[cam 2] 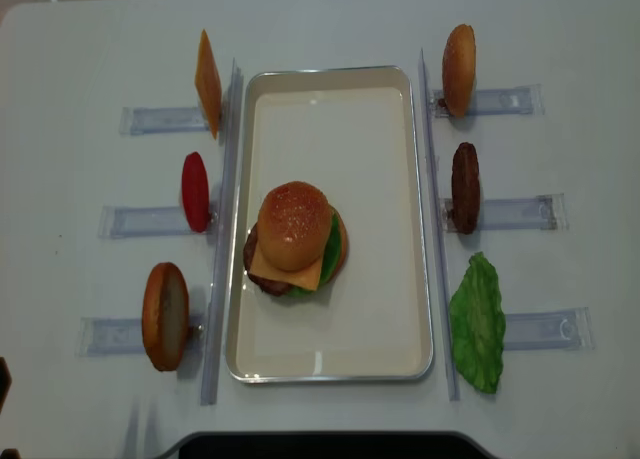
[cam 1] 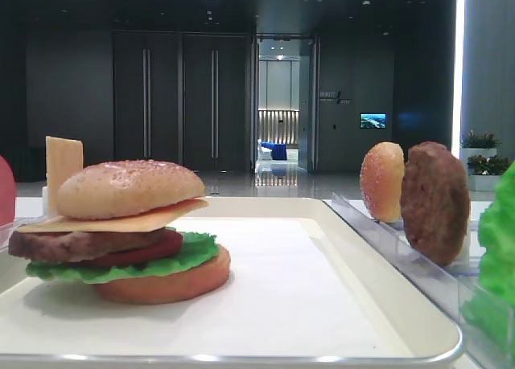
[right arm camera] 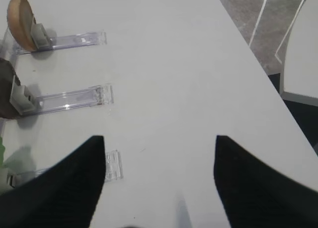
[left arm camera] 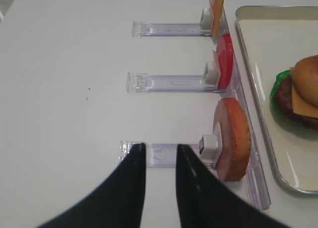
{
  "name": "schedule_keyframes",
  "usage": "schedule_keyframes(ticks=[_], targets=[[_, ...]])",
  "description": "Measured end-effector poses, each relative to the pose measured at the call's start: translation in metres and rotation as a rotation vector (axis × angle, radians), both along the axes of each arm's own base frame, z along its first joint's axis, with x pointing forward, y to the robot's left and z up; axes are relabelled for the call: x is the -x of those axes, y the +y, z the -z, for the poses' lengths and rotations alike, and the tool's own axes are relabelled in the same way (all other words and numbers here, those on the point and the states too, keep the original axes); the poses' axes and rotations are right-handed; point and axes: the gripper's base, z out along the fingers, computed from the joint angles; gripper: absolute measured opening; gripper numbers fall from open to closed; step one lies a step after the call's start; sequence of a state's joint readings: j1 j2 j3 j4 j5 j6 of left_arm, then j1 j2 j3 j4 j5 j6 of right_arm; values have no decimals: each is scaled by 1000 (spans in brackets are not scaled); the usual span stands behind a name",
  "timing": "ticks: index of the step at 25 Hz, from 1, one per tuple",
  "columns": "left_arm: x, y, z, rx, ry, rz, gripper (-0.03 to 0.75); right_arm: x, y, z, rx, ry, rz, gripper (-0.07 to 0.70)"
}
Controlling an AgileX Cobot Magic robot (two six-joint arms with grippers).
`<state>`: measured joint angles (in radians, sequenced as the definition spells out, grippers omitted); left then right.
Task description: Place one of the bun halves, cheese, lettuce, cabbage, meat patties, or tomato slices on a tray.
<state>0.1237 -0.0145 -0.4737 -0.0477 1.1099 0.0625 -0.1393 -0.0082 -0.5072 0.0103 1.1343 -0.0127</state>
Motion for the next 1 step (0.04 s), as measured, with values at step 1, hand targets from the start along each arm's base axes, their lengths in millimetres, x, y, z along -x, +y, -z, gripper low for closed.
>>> schedule_keyframes(ticks=[1], targets=[[0,0,0,0,0,0,159,0,0,0,-2,0,-1,447]])
